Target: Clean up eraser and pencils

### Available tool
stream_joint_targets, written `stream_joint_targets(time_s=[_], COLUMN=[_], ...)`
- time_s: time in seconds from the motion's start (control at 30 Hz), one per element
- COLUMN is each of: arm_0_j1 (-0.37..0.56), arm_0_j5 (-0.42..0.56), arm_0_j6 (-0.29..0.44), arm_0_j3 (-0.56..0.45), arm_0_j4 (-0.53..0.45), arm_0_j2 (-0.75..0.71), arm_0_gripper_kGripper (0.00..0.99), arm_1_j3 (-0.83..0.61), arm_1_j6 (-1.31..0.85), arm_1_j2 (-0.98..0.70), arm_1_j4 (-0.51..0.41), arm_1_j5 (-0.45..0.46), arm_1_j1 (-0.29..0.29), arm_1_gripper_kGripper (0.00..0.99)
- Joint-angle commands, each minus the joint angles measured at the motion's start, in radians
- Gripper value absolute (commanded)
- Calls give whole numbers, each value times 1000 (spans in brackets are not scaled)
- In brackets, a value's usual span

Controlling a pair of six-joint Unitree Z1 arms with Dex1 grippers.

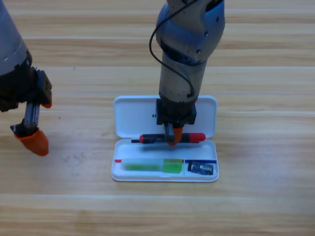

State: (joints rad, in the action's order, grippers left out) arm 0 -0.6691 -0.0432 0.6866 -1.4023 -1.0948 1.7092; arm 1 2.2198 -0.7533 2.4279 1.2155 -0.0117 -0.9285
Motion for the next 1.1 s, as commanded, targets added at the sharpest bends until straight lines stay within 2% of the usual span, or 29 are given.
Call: stream_joint_targets(time_s=[0.03,0.43,0.47,0.5,0.53,0.57,0.6,0.83,1.0,1.07,1.1], arm_0_j1=[16,16,16,16,16,16,16,16,49,79,95], arm_0_j5=[11,14,14,14,14,14,14,14,22,33,40], arm_0_j6=[5,1,1,1,1,1,-1,-1,5,11,19], arm_0_j3=[25,16,14,16,17,20,22,25,-30,-72,-90], arm_0_j4=[6,6,7,7,9,12,13,21,21,21,27], arm_0_j2=[-14,-17,-16,-16,-16,-16,-16,-17,-26,-25,-23], arm_0_gripper_kGripper=[990,990,990,990,990,990,990,990,990,989,986], arm_1_j3=[0,-2,-2,-2,-2,-2,0,-12,-109,-200,-272], arm_1_j6=[12,29,32,37,40,43,43,72,84,109,126], arm_1_j2=[57,46,43,40,37,34,30,-98,-313,-409,-464], arm_1_j4=[22,47,52,53,55,56,56,56,50,-4,-59], arm_1_j5=[-19,-17,-17,-16,-16,-14,-11,50,177,237,265], arm_1_j1=[-29,-42,-46,-47,-49,-50,-50,-50,-50,-50,-47], arm_1_gripper_kGripper=[0,0,135,396,706,920,963,988,988,988,988])
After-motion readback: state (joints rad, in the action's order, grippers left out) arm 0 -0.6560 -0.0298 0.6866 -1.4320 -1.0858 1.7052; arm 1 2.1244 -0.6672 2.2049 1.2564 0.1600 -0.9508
